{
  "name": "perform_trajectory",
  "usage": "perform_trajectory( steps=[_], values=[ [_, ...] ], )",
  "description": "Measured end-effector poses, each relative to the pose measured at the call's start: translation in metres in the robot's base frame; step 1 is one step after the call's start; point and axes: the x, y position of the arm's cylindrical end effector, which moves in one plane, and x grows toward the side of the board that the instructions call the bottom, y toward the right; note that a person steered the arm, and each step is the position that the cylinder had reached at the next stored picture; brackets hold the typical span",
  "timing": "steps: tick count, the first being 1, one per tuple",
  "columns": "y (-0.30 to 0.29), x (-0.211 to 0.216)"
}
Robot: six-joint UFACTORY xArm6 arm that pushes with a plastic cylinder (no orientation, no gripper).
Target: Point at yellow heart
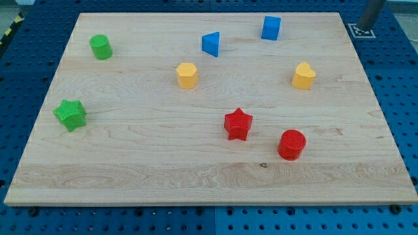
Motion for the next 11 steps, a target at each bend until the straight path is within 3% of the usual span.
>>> perform_trajectory(
  steps=[2, 7, 11],
  values=[
    [-0.025, 0.05],
    [-0.063, 0.094],
    [-0.177, 0.161]
  ],
)
